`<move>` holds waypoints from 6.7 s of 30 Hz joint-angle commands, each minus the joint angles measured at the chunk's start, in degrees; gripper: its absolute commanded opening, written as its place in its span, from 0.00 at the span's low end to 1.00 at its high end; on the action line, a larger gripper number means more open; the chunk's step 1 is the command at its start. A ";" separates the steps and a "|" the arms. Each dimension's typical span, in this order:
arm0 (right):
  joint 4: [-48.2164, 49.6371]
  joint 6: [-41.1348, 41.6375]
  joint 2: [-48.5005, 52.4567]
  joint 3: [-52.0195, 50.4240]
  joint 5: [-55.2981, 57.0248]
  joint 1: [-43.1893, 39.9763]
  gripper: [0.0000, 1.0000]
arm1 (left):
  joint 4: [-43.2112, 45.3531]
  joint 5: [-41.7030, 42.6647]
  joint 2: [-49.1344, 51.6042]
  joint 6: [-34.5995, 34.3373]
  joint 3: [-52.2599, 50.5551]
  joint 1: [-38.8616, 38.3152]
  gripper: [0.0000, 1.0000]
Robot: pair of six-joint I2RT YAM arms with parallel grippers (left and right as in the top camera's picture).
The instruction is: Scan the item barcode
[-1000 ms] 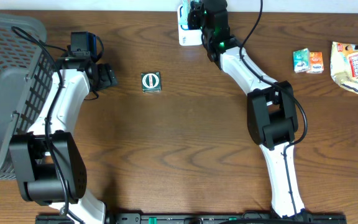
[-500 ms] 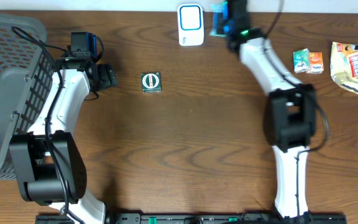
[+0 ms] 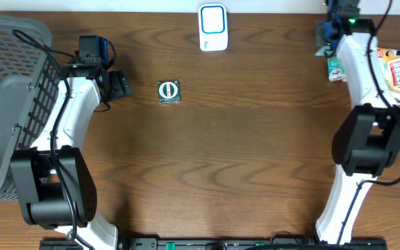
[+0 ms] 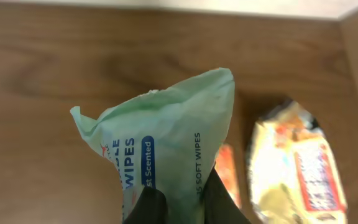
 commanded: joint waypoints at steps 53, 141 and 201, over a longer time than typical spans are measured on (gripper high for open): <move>-3.21 16.22 0.70 -3.39 -30.38 38.14 0.99 | 0.02 -0.31 0.02 0.76 -0.33 0.00 0.98; 5.60 41.13 1.70 -2.99 -10.78 44.70 0.72 | 0.02 -0.31 0.02 0.76 -0.33 0.00 0.98; -11.02 56.68 -0.66 -2.99 6.58 42.82 0.37 | 0.00 -0.31 0.02 0.76 -0.33 0.00 0.97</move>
